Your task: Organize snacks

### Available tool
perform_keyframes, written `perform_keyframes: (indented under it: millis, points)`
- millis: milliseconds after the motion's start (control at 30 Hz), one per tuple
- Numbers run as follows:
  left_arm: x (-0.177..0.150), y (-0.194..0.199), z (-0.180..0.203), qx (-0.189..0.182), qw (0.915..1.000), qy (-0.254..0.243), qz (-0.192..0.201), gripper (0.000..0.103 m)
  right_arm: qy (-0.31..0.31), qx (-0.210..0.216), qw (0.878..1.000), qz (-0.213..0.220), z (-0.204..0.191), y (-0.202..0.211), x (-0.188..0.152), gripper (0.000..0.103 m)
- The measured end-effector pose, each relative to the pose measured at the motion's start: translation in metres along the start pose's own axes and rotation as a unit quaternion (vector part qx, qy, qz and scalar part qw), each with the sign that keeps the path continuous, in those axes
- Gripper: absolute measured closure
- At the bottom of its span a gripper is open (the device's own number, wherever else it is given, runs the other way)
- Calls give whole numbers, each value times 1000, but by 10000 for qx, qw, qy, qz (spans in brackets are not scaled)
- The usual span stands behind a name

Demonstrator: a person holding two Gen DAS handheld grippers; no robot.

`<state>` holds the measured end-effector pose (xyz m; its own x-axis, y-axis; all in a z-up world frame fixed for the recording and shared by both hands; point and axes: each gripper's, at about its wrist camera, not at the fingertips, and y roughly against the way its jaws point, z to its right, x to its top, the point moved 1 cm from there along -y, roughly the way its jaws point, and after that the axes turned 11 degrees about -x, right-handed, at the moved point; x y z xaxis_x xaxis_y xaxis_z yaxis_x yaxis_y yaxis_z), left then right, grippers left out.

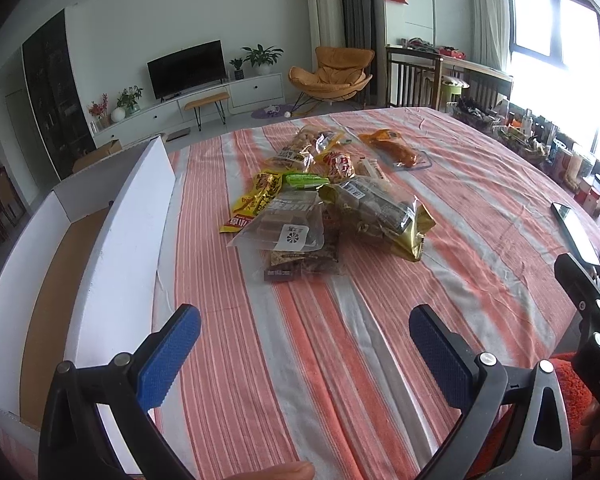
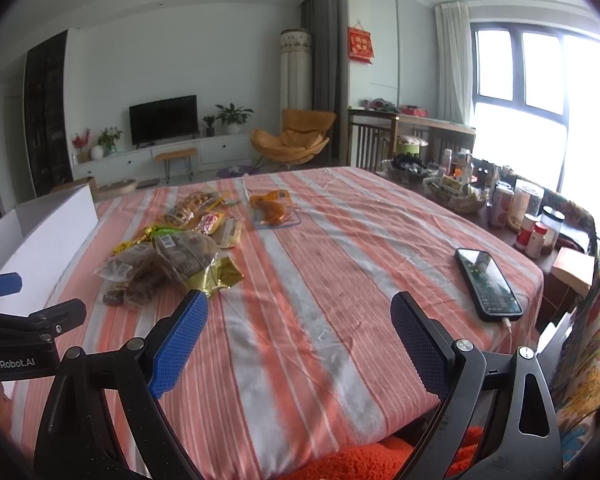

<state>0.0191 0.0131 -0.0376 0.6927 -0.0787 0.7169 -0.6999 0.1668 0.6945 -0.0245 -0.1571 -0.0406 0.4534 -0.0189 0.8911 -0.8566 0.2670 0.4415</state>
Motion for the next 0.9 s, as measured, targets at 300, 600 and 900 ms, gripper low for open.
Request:
perform_keyframes:
  millis: [300,600,900]
  points:
    - [-3,-3,-6,67,9999,52,-96,0,38,-3,10000,9,-1,0,-1,8]
    - [-6,-9,-6,122,9996,42,-246,0,41,-2,10000,-2,-1,0,-1,8]
    - [-9,-17,-8,195,9989,49,-426,0,43,-5,10000,-7,-2,-1,-2,8]
